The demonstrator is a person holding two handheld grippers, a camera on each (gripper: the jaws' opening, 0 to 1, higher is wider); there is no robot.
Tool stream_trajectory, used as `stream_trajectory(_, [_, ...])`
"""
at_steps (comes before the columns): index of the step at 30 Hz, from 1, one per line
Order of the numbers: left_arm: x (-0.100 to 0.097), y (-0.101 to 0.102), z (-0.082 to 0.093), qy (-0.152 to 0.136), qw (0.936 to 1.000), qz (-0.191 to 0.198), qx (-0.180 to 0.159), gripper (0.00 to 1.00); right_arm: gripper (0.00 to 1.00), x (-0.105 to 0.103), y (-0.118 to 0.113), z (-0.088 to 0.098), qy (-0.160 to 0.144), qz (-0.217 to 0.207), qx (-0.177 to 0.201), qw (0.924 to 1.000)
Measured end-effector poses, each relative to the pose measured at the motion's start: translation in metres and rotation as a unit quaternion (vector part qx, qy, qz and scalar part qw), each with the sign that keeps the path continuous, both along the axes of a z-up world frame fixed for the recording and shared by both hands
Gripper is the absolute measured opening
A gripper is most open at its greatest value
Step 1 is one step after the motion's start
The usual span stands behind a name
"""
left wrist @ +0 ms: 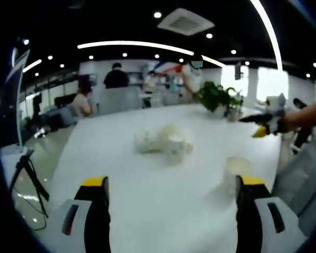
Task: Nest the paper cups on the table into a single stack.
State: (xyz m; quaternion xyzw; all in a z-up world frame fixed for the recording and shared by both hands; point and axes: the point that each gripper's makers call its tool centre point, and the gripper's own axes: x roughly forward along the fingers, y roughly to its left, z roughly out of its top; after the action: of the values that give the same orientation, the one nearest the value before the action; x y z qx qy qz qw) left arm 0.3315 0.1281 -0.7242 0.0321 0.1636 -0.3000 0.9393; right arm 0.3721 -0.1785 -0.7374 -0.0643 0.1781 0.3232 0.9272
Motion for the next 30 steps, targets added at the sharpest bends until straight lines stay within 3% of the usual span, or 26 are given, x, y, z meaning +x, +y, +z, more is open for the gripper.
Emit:
stream_trajectory(19, [-0.003, -0.007, -0.009, 0.014, 0.9999, -0.001, 0.005, 0.98, 1.00, 0.055, 0.011, 0.001, -0.008, 0.035, -0.024, 0.9990])
stream_trajectory(30, [-0.001, -0.005, -0.015, 0.022, 0.9996, -0.008, 0.014, 0.98, 1.00, 0.075, 0.029, -0.001, -0.011, 0.054, -0.030, 0.9980])
